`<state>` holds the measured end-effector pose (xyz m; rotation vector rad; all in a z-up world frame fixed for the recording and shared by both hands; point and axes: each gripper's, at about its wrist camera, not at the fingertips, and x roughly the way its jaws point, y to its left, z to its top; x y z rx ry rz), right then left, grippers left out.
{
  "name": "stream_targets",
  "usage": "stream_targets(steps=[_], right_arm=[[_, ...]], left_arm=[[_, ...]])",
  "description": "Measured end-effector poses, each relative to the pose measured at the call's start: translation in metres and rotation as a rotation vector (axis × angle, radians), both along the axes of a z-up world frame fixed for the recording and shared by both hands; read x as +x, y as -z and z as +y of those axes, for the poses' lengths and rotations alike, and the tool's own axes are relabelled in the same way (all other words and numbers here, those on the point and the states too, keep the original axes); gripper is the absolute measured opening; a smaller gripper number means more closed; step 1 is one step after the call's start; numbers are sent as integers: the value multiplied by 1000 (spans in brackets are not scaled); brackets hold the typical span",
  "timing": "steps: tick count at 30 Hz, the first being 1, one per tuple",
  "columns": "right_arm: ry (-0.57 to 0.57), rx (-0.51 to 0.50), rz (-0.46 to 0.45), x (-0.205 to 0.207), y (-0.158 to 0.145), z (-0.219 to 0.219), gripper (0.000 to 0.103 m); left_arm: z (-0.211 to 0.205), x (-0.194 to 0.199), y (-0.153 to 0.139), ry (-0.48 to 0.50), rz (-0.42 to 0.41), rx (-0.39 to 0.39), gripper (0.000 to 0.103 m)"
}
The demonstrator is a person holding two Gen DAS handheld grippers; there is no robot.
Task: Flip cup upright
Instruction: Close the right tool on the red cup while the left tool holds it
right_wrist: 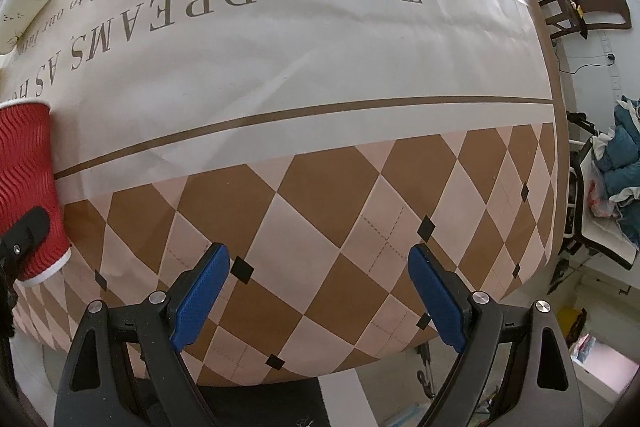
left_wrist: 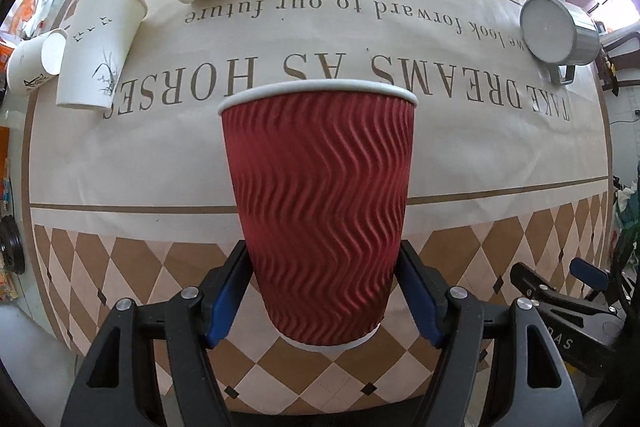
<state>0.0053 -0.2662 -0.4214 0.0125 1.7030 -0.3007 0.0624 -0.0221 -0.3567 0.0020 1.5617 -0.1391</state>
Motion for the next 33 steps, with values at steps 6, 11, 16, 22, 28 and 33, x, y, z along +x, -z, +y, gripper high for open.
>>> stream_targets(steps=[6,11,16,22,28,33], right_arm=[[-14,0,-3,20,-7,8,92],[-20,-2,-14,25,-12,12,92],[-18,-3,-34,23,-18,13,92],[-14,0,-52,20,-29,8,92],[-3,-2,-74,16,-45,3,92],[-12,6,-101,15,-63,11,92]], left_arm=[[1,1,-1,-10,-3,-16,75],[-4,-2,-4,2,-22,-22,92],[-9,-2,-17,-9,-58,-22,92],[-3,-6,-44,-23,-104,-21,93],[24,-11,-76,-54,-179,19,93],[58,-15,-96,-90,-255,133,93]])
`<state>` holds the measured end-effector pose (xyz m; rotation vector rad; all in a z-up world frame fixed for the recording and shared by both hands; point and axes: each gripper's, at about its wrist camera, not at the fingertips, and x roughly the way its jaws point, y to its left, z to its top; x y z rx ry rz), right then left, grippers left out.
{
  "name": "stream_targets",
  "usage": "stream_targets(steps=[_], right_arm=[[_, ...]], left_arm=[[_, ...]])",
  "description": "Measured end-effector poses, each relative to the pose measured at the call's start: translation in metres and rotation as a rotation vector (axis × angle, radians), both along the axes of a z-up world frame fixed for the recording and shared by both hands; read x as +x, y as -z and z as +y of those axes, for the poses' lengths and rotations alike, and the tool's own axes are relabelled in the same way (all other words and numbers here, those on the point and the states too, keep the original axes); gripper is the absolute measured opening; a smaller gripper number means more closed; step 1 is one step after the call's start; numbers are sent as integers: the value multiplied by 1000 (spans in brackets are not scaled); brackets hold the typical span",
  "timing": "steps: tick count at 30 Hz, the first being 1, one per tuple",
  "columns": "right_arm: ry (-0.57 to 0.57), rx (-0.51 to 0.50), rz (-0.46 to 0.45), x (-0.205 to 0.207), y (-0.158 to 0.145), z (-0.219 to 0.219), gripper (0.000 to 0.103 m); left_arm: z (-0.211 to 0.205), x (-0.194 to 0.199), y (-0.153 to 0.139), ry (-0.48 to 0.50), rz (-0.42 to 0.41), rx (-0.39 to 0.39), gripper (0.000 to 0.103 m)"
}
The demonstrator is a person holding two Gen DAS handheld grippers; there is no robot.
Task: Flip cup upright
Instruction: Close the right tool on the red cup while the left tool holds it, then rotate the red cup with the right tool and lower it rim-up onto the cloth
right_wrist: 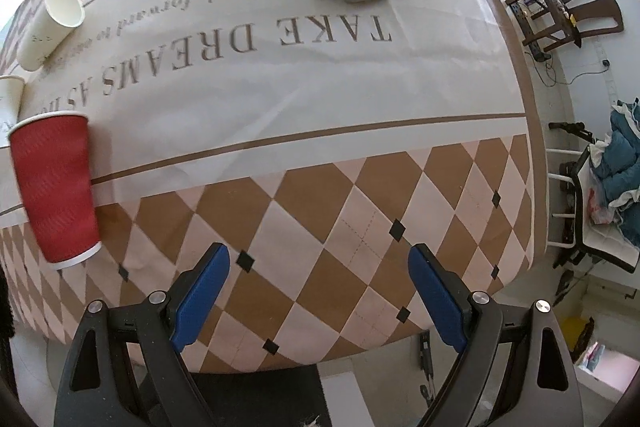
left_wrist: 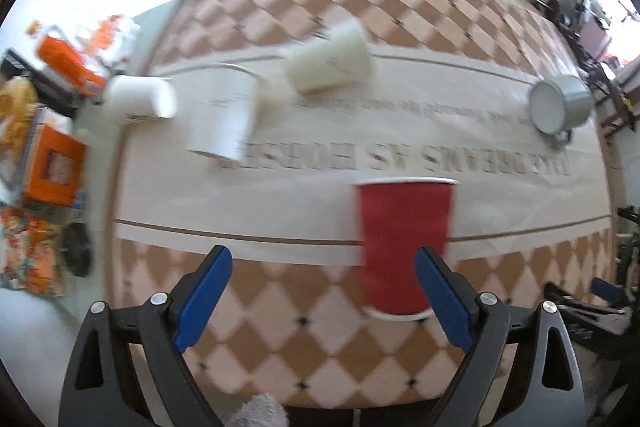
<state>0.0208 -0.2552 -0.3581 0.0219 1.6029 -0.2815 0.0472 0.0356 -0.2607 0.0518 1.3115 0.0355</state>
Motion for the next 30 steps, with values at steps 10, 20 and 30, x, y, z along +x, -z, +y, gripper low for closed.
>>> stream_targets(steps=[10,20,30], right_arm=[[-94,194,-37,17,-28,72,92],[-181,283,4,65,-1,155,92],[-178,334,85,78,34,181,73]], left_arm=[[85,-17,45,-179,73,89,93],[119,-18,98,-232,156,81,93],[125,-7,112,-219,179,77,93]])
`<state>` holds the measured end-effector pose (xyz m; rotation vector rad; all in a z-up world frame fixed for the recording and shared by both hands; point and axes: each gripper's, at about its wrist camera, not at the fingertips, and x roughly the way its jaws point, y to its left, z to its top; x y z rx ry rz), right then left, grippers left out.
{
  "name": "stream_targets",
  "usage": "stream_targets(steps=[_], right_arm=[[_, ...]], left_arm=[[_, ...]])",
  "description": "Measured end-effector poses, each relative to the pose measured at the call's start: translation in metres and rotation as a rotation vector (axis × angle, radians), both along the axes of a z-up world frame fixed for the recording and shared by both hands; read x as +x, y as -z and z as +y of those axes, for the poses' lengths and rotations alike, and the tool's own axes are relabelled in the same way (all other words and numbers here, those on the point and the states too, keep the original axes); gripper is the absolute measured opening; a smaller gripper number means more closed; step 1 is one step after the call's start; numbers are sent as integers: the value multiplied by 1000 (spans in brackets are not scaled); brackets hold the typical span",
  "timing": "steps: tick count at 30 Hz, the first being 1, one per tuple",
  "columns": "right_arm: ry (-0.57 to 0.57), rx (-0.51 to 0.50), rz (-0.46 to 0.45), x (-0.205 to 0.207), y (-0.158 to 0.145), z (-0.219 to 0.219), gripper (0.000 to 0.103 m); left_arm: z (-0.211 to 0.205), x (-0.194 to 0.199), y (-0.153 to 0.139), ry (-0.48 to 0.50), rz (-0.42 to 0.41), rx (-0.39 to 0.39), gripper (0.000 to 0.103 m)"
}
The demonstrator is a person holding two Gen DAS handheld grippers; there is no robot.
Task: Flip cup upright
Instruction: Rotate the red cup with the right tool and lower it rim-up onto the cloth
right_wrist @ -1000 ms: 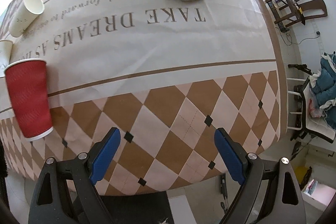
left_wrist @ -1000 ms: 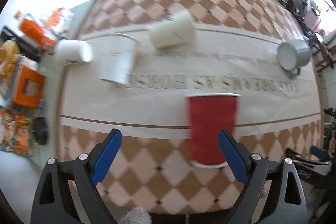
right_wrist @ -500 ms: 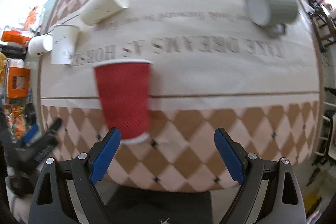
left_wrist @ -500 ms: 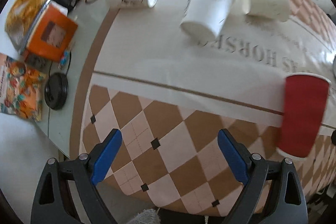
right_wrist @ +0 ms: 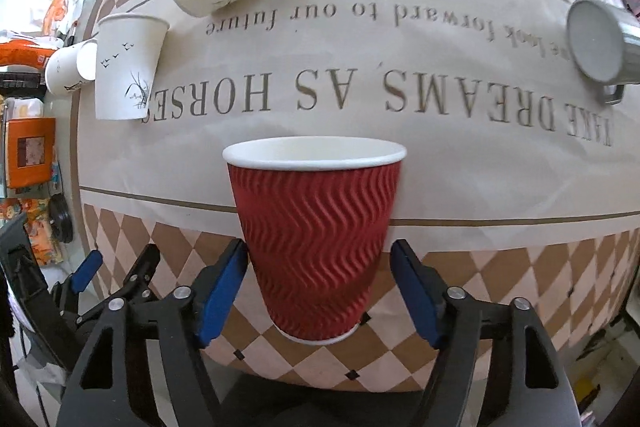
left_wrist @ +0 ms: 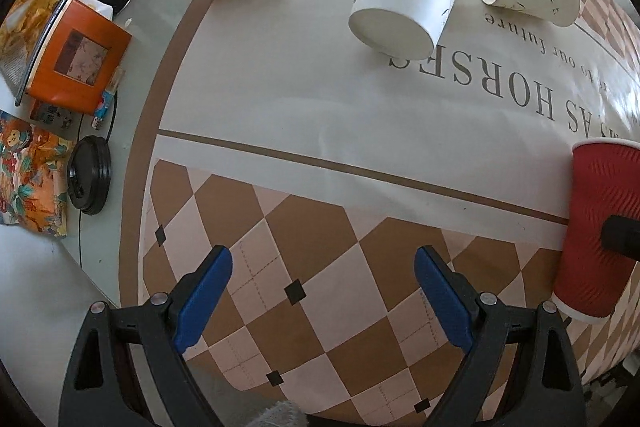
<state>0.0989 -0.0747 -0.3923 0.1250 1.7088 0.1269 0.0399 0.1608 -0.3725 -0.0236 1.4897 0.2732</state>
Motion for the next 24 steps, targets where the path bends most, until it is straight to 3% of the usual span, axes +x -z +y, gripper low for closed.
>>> stream_targets(steps=[7,11,19,24], right_arm=[[16,26,-33,-5,-3,-5,72],[55,33,-108,-6,-17,-26,71],[162,-28,-387,7,-47,-70,71],[167,-75,-604,17,-55,-72,71]], left_arm=[[-12,6,2,18,15,0,93],[-24,16,-2,20,19,-21,93],[-52,51,-3,12,13,-51,93],[-67,71,-4,42,-8,-38,93]])
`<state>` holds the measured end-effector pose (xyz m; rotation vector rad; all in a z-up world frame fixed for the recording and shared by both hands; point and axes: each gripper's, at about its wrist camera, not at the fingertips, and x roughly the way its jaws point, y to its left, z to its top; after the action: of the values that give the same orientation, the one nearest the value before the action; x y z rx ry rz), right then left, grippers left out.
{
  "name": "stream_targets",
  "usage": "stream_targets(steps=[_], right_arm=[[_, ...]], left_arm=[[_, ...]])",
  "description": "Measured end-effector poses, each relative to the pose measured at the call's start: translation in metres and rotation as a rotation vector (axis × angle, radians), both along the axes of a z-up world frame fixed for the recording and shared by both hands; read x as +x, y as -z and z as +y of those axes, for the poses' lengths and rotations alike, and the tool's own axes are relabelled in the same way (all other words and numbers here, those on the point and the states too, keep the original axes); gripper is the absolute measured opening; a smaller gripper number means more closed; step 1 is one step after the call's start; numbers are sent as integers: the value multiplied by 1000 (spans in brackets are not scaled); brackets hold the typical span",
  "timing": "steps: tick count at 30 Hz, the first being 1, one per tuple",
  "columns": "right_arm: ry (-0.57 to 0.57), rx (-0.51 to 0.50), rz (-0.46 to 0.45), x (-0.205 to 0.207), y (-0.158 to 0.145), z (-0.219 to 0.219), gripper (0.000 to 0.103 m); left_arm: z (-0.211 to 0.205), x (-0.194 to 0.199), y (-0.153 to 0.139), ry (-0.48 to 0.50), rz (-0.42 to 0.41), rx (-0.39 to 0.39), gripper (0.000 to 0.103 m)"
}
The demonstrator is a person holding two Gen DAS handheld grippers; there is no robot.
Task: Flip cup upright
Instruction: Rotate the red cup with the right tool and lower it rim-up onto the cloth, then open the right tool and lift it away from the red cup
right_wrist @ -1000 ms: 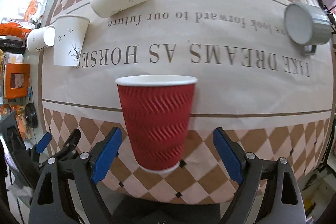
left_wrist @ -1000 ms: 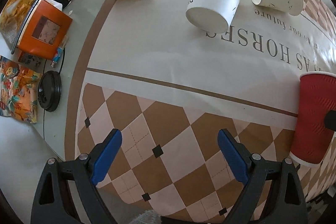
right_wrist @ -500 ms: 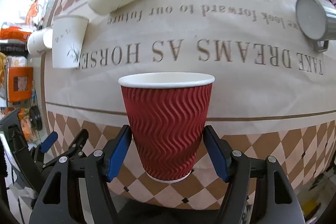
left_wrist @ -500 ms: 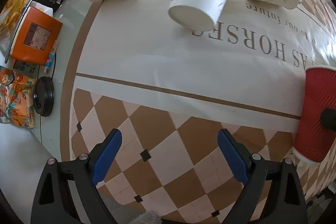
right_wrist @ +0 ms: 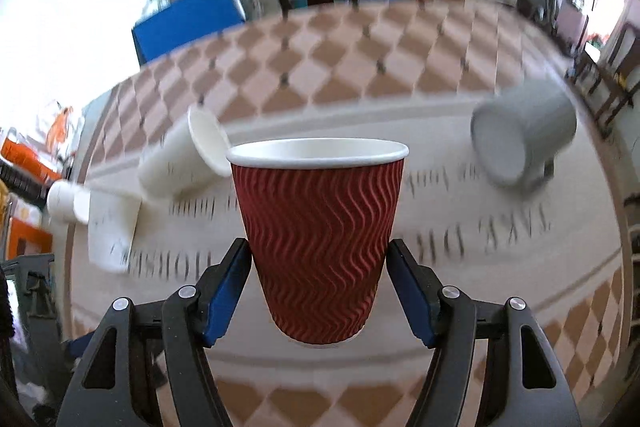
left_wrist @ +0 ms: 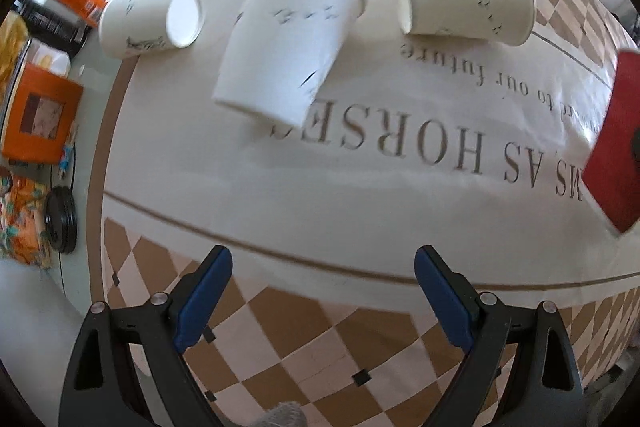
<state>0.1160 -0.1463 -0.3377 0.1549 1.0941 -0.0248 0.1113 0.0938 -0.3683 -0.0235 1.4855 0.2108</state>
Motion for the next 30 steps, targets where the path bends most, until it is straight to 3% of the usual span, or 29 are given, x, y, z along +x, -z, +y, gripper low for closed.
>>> stream_targets(steps=[5,12,19,24,30], right_arm=[[-17,-53,-90,5,15,11,71],[-83,-124,-172,-30,24,23,72],[-108,-146,-132,-51,27,25,74],[-98,-150,-106,-66,22,19,85],[-74,-146,-83,-89,0,10,94]], left_arm=[[-7,6,5,24,2,18,93],[-3,-9,8,28,3,31,93],[-1,-29,1,32,-15,37,93],[-4,-41,-15,45,-38,37,93],[-16,-58,-57,82,-101,19,93]])
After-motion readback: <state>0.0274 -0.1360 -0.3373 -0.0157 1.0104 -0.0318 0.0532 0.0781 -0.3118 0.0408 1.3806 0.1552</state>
